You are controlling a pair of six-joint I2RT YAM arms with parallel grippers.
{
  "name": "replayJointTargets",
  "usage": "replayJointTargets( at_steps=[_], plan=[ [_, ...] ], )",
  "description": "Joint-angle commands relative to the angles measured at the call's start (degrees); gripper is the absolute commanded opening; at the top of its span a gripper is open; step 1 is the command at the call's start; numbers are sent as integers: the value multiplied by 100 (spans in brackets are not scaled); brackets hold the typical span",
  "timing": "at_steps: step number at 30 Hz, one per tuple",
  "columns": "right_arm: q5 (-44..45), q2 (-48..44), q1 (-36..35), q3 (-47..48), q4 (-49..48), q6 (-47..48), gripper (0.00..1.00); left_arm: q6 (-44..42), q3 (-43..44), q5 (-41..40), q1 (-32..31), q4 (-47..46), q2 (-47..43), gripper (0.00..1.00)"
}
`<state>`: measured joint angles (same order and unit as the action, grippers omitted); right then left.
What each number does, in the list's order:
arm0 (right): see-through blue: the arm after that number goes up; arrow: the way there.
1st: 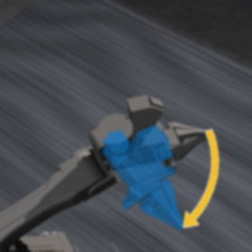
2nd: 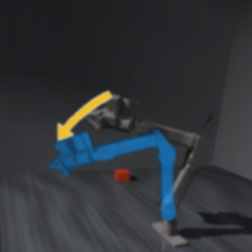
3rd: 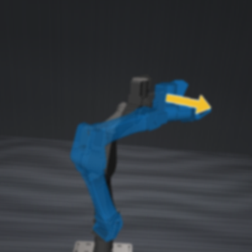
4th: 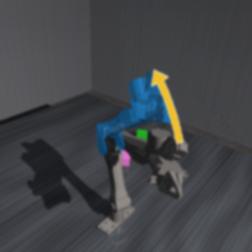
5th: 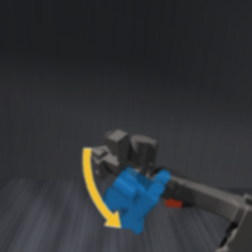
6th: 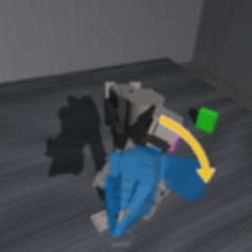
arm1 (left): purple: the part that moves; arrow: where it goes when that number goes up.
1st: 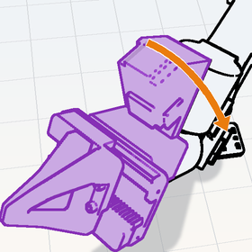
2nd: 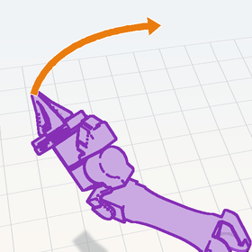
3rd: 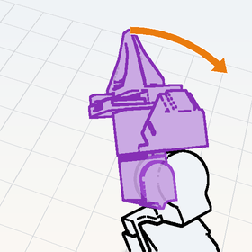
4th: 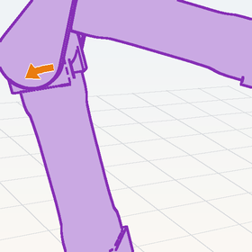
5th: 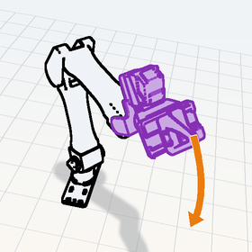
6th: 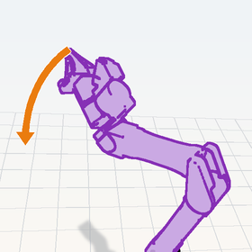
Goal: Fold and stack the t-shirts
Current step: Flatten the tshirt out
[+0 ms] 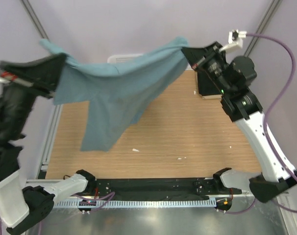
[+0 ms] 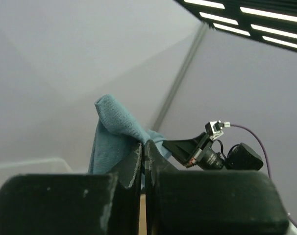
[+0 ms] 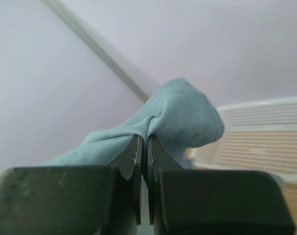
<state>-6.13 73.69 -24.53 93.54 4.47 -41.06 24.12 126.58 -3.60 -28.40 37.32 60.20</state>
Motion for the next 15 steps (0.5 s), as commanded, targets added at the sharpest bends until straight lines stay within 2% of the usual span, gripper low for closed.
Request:
replayJointTargets(
  at_steps=[1,2,3,4,5,6,7,8,9,11,12,13,14,15],
  plan=[
    [1583,-1194,211,-1253,1036,844,2,1680,-1702,1701,-25,-636,282,0],
    [1893,-1478,238,-1581,1587,906,2,1988,-2238,2070,-60,-1178,151,0],
    [2157,-1715,273,-1880,1931,950,2,2218,-2774,2004,-426,-1453,36,0],
    [2673,-2179,309,-2422,2274,942,2,2194,-3737,1759,-769,-1691,-61,0],
    [2922,-2375,335,-2706,2939,916,3,2046,-4103,1113,-1155,-1850,-149,0],
    [3160,-2551,335,-2961,3294,698,5,1914,-4629,811,-1924,-1869,-158,0],
    [3675,-2840,361,-3382,3654,556,11,1738,-4843,634,-2263,-1860,-71,0],
    [3811,-2956,353,-3569,4240,398,11,1754,-5019,545,-2545,-1851,52,0],
    [3873,-3070,370,-3753,4438,327,12,1789,-5334,640,-3000,-1860,383,0],
    [3830,-3255,370,-4167,4867,195,19,1684,-5539,798,-3677,-2141,771,0],
    [3812,-3291,370,-4255,5001,125,24,1562,-5478,1147,-3820,-2150,1313,0],
    [3795,-3308,370,-4334,5089,29,34,1439,-5391,1412,-3917,-2107,1545,0],
    [3734,-3335,370,-4309,5090,71,38,1307,-5312,1675,-4032,-2036,1817,0],
    [3751,-3361,362,-4257,5090,80,47,1254,-5128,2043,-4041,-2036,2063,0]
  ],
)
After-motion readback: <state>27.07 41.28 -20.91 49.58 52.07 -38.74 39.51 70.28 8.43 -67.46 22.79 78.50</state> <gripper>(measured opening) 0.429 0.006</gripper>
